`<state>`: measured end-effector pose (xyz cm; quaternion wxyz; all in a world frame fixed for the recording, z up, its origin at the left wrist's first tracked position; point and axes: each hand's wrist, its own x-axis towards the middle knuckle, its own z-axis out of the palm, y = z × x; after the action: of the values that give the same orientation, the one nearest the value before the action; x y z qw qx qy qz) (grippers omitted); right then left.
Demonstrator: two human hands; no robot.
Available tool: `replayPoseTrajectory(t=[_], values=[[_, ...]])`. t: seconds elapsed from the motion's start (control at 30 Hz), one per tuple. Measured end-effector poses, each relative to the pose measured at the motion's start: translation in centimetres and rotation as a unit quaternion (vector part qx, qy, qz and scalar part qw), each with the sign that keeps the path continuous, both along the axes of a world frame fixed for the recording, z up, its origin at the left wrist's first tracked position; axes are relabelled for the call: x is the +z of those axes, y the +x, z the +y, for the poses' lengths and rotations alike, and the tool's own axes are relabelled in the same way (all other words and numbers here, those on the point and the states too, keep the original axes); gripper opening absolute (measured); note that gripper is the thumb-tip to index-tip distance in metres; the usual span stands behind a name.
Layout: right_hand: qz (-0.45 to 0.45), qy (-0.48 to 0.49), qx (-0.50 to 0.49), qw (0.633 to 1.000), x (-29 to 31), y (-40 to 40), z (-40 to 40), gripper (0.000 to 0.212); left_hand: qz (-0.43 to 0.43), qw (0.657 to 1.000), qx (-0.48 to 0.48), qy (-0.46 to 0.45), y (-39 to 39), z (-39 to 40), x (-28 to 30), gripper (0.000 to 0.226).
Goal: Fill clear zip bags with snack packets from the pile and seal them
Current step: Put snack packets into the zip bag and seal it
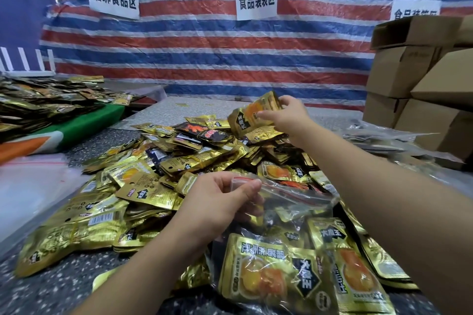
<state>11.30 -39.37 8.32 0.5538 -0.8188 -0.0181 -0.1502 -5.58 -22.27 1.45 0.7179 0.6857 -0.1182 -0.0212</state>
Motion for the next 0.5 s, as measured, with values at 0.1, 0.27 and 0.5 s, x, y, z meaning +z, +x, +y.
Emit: replayPoseTrajectory(t=[0.1,0.27,0.5], values=[[-0.025,0.143,0.047,0.988,1.1,-2.2,-1.6,0.03,0.0,1.0,-0.005,-0.003,0.1,0.1,0.0,0.015],[-0.026,0.39,0.125,0.912,2.2,-8.0,-4.7,0.034,-0.005,1.0,-0.004,0.003,0.1,0.4,0.0,0.024],[-0.051,0.483,0.183,0.855,0.4,-15.8,-7.4,0.044,-0.008,1.0,-0.01,0.0,-0.3,0.3,0.2,0.018]])
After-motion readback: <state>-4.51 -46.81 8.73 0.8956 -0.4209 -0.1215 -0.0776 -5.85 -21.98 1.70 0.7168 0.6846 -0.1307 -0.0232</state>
